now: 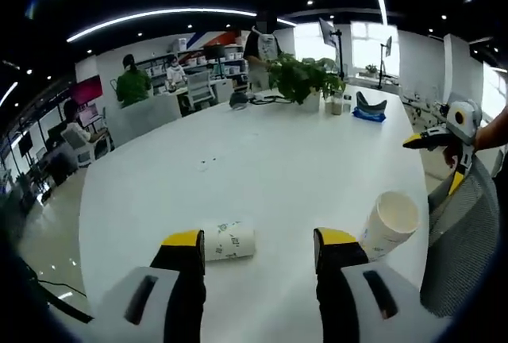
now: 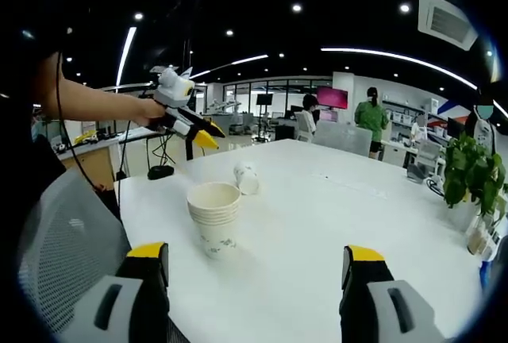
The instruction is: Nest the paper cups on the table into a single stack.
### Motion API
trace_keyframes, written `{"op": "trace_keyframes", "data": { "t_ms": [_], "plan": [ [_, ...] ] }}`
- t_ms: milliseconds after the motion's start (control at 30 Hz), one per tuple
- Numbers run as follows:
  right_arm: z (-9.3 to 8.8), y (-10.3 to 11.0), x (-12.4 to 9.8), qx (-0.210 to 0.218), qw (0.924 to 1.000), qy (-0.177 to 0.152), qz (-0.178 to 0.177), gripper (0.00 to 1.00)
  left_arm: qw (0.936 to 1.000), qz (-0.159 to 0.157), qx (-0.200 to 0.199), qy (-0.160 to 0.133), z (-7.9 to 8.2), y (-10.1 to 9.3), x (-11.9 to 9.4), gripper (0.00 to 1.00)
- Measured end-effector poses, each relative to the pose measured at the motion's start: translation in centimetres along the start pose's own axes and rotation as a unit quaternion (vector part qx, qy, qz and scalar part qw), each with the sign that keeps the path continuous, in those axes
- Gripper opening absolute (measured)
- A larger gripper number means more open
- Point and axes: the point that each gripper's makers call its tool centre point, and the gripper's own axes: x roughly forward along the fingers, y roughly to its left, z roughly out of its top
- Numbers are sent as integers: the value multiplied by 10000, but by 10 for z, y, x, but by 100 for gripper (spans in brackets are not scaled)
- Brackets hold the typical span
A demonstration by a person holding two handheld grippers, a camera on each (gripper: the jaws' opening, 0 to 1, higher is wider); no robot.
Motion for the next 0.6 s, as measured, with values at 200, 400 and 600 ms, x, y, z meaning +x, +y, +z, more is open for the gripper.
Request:
{"op": "trace_keyframes", "data": {
  "t_ms": [200,400,600],
  "plan": [
    [-3,1,1,-1,10000,59,36,92,9997,183,-147,57,-4,15,5,62],
    [-4,2,1,-29,9999,113,54,91,9990,258,-289,203,-23,34,11,69],
    [-5,8,3,-69,9997,179,156,94,9988,273,-376,184,-29,45,18,72]
  ]
}}
